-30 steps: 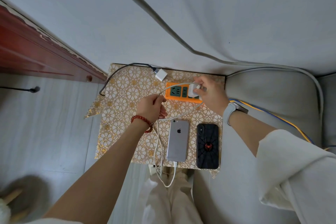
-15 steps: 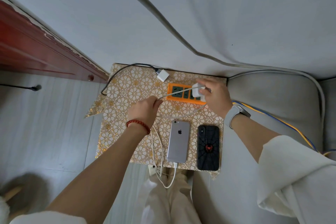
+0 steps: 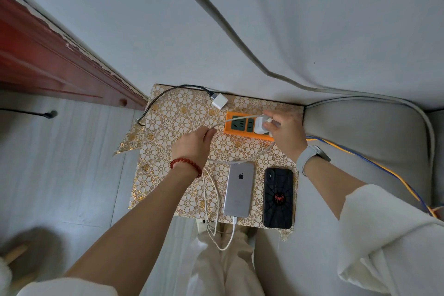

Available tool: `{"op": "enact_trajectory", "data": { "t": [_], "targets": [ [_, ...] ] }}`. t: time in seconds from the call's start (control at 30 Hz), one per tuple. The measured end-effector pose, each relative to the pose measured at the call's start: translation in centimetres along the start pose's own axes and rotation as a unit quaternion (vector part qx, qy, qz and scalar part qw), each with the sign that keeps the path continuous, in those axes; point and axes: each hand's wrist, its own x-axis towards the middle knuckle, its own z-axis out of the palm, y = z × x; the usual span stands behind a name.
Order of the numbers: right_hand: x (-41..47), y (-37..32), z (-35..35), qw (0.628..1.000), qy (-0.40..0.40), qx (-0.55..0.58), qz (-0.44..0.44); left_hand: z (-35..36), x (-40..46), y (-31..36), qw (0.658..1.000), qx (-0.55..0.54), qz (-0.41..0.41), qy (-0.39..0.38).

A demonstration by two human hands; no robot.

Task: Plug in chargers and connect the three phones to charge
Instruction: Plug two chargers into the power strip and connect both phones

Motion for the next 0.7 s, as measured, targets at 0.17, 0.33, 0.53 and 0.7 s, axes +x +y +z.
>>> {"op": "enact_trajectory", "data": {
  "t": [0.17, 0.33, 0.53, 0.7],
  "targets": [
    [1.7, 0.0, -0.8, 0.990, -0.030, -0.140, -0.010, -0.6, 1.6, 0.2, 1.000, -0.020, -0.005, -0.005],
    [1.8, -0.6, -0.3, 0.979, -0.057, -0.193, 0.020, -0.6, 1.4, 0.0, 0.998, -0.046, -0.032, 0.002],
    [1.3, -0.2, 0.1, 0.971, -0.066, -0.226, 0.045, 0.1, 1.0, -0.7, 0.995, -0.077, -0.051, -0.034],
    [0.8, -1.1, 0.1, 0.970, -0.039, -0.237, 0.036, 1.1, -1.9, -3.2, 0.986, -0.133, -0.083, -0.060]
  ]
}}
